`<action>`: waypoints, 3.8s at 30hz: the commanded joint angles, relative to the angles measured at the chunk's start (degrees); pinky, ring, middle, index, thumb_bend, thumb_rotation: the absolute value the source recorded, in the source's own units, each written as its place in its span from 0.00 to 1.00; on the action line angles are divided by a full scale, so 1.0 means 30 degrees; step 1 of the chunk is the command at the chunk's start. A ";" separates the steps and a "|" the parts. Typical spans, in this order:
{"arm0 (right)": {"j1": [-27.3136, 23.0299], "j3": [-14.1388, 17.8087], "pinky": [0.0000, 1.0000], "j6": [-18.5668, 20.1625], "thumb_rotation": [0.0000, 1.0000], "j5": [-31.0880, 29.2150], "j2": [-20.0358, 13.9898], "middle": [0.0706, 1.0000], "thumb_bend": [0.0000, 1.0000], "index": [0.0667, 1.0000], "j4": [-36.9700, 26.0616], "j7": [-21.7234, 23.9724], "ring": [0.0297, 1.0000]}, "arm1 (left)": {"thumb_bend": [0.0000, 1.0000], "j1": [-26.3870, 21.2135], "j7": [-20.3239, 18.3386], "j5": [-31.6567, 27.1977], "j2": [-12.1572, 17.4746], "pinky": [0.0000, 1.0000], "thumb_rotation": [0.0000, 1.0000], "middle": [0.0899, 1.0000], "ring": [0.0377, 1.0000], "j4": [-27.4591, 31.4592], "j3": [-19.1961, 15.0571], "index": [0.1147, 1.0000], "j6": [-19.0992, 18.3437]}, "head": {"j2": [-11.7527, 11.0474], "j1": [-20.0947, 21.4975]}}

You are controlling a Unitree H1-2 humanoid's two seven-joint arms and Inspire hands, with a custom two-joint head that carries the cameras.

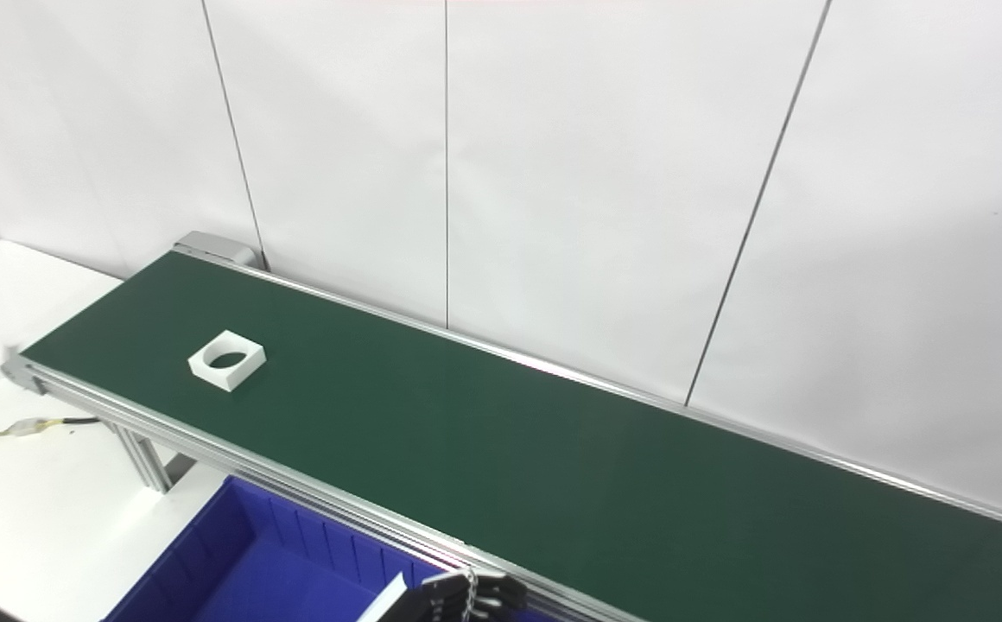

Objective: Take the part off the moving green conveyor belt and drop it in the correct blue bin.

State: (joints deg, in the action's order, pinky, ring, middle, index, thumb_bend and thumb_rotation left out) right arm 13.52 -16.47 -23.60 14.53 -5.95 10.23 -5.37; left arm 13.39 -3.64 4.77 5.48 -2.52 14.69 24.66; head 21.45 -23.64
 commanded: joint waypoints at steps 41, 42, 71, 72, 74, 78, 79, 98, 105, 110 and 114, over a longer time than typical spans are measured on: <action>-0.0487 0.0017 0.64 -0.1098 0.52 -0.0040 0.0077 0.80 0.44 0.87 0.0190 -0.0331 0.74 | 0.82 -0.2893 -0.1747 0.0766 0.1948 0.60 0.39 0.72 0.67 0.5450 -0.3002 0.74 -0.2232 | -0.0104 0.0827; -0.0486 0.0048 0.64 -0.1099 0.52 -0.0085 0.0098 0.80 0.44 0.87 0.0191 -0.0267 0.74 | 0.82 -0.2993 -0.1783 0.0951 0.2018 0.60 0.39 0.72 0.68 0.5522 -0.3047 0.74 -0.2343 | -0.0105 0.0858; -0.0323 0.0199 0.64 -0.1017 0.57 0.0062 0.0350 0.80 0.49 0.87 -0.0358 -0.0029 0.73 | 0.82 -0.8601 -0.2650 0.4010 0.6904 0.73 0.18 0.80 0.79 0.2195 -0.4679 0.79 -0.4850 | 0.0829 0.0829; -0.0328 0.0195 0.64 -0.1039 0.58 0.0036 0.0351 0.80 0.49 0.87 -0.0351 -0.0016 0.73 | 0.82 -0.8758 -0.2755 0.4145 0.7091 0.74 0.18 0.80 0.80 0.2169 -0.4695 0.79 -0.5203 | 0.0880 0.0830; -0.0336 0.0186 0.64 -0.1050 0.58 -0.0033 0.0360 0.80 0.50 0.88 -0.0364 0.0033 0.74 | 0.81 -0.9048 -0.2883 0.4475 0.7441 0.75 0.17 0.81 0.80 0.2051 -0.4697 0.80 -0.5586 | 0.0945 0.0853; -0.0378 0.0171 0.65 -0.1034 0.59 0.0092 0.0411 0.80 0.50 0.88 -0.0401 -0.0014 0.74 | 0.83 -0.9753 -0.2694 0.4988 0.8072 0.69 0.14 0.81 0.77 0.0787 -0.4641 0.81 -0.5032 | 0.1010 0.0918; -0.0397 0.0158 0.64 -0.1037 0.59 0.0140 0.0414 0.80 0.50 0.88 -0.0388 -0.0050 0.73 | 0.84 -0.9895 -0.2593 0.5091 0.8165 0.70 0.13 0.81 0.77 0.0348 -0.4601 0.81 -0.4831 | 0.1035 0.0925; -0.0446 -0.0023 0.65 -0.1068 0.60 0.0080 0.0524 0.80 0.50 0.88 -0.0381 -0.0125 0.74 | 0.88 -1.2373 -0.3716 0.8534 1.0224 0.79 0.05 0.87 0.86 -0.1932 -0.3049 0.84 -0.6442 | 0.1147 0.0757; -0.0437 -0.0066 0.65 -0.1085 0.60 0.0225 0.0650 0.80 0.50 0.88 -0.0426 -0.0142 0.74 | 0.91 -1.3082 -0.4207 0.9566 1.1025 0.81 0.02 0.89 0.87 -0.3060 -0.2426 0.85 -0.6802 | 0.1204 0.0827; -0.0440 -0.0097 0.64 -0.1094 0.58 0.0180 0.0674 0.80 0.49 0.88 -0.0477 -0.0157 0.74 | 0.92 -1.3339 -0.4182 1.0261 1.1322 0.80 0.00 0.89 0.87 -0.3585 -0.1979 0.85 -0.6781 | 0.1276 0.0823; -0.0367 -0.0157 0.64 -0.1082 0.59 0.0266 0.0663 0.80 0.49 0.88 -0.0610 -0.0189 0.74 | 0.92 -1.3405 -0.4472 1.0745 1.1658 0.80 0.00 0.89 0.88 -0.3715 -0.1555 0.86 -0.6779 | 0.1426 0.0872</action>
State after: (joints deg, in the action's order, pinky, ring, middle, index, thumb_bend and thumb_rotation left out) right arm 12.83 -16.76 -23.62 15.33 -4.42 10.17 -5.34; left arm -24.27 -17.05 36.10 37.82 -14.14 10.16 3.88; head 25.66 -21.01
